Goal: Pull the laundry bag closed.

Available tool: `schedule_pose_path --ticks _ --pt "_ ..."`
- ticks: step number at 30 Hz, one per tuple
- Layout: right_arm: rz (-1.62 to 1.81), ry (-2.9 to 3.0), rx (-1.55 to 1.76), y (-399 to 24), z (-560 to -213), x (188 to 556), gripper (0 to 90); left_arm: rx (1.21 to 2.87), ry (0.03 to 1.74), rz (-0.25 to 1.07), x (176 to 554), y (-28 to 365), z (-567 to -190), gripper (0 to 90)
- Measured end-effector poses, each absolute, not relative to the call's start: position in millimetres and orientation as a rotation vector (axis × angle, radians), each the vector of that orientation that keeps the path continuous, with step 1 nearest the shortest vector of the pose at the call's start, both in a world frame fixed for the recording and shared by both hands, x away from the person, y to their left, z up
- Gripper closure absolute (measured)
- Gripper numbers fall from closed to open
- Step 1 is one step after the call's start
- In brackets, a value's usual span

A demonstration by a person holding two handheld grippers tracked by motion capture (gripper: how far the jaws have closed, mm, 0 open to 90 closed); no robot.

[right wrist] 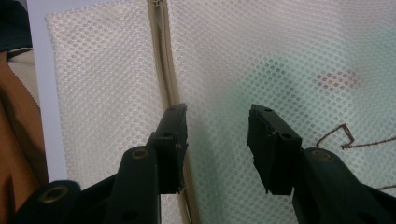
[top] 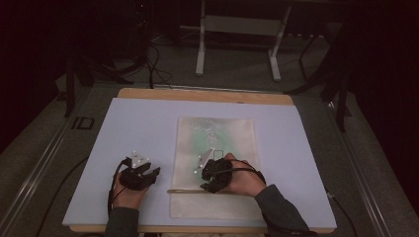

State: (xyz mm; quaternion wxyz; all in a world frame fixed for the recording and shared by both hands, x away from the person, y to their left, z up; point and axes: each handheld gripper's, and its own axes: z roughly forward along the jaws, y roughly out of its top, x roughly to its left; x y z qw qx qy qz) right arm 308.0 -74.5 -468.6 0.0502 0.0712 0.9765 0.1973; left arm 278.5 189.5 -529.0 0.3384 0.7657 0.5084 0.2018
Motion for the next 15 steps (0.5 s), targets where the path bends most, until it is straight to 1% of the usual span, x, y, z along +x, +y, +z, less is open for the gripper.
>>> schedule_pose_path --ticks 15 --pt "0.608 2.988 0.169 -62 -470 306 58.3 1.996 1.324 0.521 279 189 -529 56.4"
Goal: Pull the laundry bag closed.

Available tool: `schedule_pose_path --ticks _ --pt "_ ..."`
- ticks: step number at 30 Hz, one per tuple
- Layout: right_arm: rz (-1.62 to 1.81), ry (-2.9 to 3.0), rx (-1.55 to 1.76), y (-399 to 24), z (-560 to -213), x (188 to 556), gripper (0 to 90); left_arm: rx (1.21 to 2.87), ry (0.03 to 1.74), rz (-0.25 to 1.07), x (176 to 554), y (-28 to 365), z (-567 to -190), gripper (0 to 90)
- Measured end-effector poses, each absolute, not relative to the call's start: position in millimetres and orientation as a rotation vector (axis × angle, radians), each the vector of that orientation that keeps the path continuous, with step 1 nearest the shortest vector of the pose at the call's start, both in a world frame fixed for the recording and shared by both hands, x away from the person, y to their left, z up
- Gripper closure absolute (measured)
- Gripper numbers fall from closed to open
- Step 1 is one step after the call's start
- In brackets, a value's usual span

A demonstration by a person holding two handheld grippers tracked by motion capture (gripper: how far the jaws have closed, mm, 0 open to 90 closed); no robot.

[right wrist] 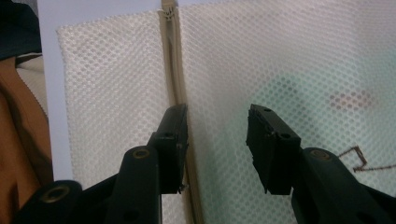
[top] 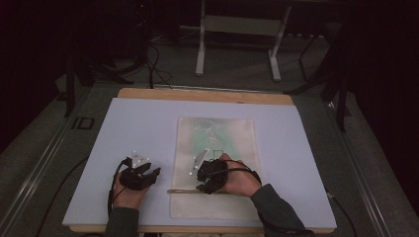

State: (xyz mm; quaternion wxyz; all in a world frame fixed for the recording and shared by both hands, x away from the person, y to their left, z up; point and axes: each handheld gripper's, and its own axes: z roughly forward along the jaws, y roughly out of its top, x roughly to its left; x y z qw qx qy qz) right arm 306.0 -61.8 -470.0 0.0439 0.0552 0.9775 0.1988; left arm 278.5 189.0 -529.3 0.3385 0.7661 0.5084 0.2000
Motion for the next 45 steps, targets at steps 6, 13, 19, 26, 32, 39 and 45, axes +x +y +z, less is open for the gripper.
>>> schedule_pose_path --ticks 6,13,19,26,32,39,45 --pt "0.613 2.991 0.145 -54 -471 305 58.3 2.000 1.318 0.519 279 189 -529 56.9" --pt "0.613 3.002 0.129 -46 -471 304 58.4 2.002 1.314 0.520 279 189 -529 56.6" --pt "0.621 3.004 0.111 -39 -471 303 58.6 2.002 1.313 0.521 279 189 -529 56.4" --pt "0.622 3.009 0.088 -30 -472 301 58.9 2.000 1.313 0.522 278 189 -529 56.2" --pt "0.629 3.015 0.071 -23 -474 300 59.4 1.999 1.313 0.521 278 189 -529 56.2" --pt "0.623 3.023 0.053 -14 -477 299 61.0 2.000 1.312 0.518 278 190 -529 56.1" --pt "0.623 3.030 0.038 -8 -479 299 63.9 2.000 1.311 0.517 279 189 -529 55.9"
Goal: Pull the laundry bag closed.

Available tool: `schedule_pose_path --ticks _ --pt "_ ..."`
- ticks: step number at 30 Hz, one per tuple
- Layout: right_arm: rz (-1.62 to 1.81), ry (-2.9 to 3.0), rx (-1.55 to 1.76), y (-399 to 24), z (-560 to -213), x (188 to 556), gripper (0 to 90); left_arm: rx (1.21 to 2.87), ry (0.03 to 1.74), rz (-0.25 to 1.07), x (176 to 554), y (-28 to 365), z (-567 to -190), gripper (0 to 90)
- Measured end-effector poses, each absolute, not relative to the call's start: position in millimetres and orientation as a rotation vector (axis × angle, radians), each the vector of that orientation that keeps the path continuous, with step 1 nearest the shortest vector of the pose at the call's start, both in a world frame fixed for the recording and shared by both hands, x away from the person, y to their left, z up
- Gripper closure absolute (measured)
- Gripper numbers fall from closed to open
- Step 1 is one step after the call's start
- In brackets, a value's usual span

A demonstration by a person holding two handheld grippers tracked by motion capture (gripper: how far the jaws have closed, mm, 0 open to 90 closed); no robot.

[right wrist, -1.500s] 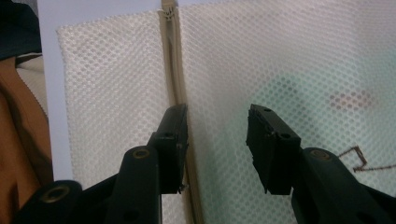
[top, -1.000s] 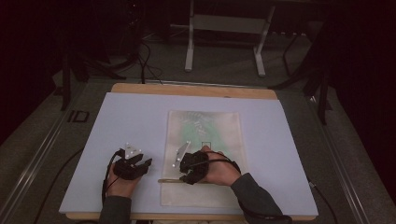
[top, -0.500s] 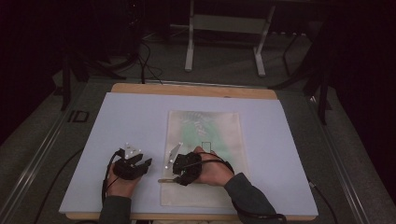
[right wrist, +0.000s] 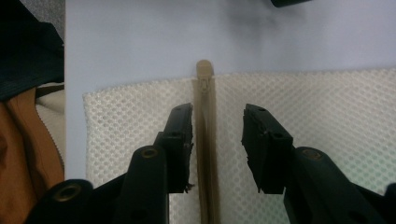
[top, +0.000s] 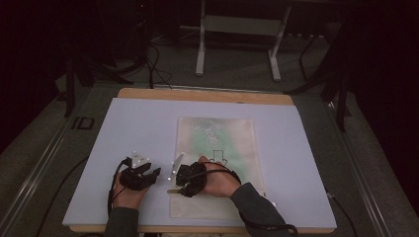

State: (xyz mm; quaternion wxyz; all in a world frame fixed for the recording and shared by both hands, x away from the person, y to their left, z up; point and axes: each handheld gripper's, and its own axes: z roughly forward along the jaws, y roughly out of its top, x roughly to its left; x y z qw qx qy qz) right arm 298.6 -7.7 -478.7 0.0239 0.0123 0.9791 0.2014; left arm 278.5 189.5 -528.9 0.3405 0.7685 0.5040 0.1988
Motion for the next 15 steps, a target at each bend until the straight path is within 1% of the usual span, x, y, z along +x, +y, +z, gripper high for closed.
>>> schedule_pose_path --ticks 7,15 --pt "0.626 3.036 0.026 0 -481 298 65.9 2.007 1.312 0.509 279 189 -530 55.7" --pt "0.627 3.046 0.001 14 -484 298 70.1 2.000 1.314 0.510 279 190 -529 55.3"
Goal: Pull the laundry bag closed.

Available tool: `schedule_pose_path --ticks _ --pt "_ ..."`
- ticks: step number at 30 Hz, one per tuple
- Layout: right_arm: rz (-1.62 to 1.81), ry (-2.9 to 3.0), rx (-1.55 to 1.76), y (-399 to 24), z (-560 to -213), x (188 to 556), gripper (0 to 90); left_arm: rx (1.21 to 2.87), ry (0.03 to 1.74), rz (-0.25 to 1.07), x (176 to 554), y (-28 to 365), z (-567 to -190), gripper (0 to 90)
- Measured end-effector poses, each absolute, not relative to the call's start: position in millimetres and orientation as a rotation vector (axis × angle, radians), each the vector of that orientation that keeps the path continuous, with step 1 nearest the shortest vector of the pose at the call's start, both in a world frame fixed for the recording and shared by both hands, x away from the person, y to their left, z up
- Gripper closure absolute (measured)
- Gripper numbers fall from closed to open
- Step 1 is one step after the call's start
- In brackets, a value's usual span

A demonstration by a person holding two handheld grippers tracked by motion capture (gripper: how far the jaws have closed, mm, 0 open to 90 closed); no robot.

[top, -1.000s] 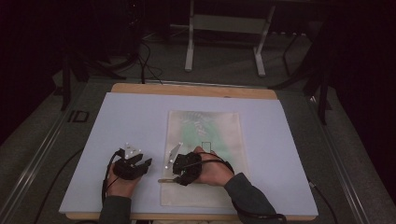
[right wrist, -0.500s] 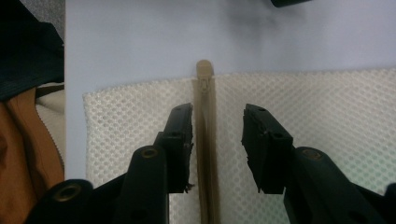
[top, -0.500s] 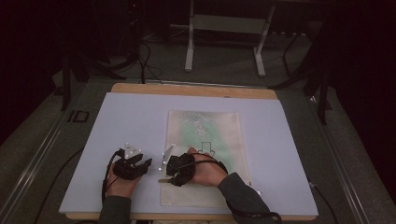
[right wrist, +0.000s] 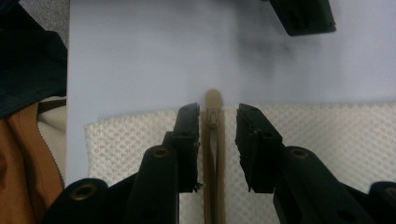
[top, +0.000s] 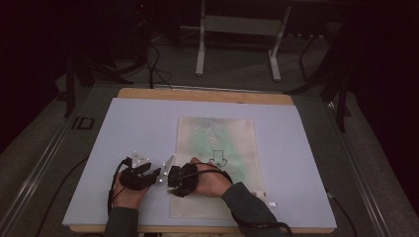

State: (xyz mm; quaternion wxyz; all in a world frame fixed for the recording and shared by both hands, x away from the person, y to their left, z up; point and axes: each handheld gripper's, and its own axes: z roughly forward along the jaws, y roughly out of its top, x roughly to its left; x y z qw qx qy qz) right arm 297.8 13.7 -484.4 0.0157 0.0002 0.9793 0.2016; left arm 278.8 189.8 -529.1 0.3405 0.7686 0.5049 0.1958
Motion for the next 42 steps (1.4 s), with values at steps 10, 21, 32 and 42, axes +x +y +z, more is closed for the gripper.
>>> schedule_pose_path --ticks 10,21,32,42 --pt "0.601 3.062 -0.016 27 -492 298 75.7 1.999 1.315 0.511 279 190 -529 55.3" --pt "0.568 3.060 0.025 40 -500 298 75.8 1.993 1.315 0.510 279 190 -529 55.3" --pt "0.530 3.075 0.027 46 -505 298 81.2 1.998 1.315 0.508 279 191 -529 55.2" --pt "0.661 3.043 0.035 36 -488 298 81.4 1.992 1.316 0.512 279 191 -529 55.3"
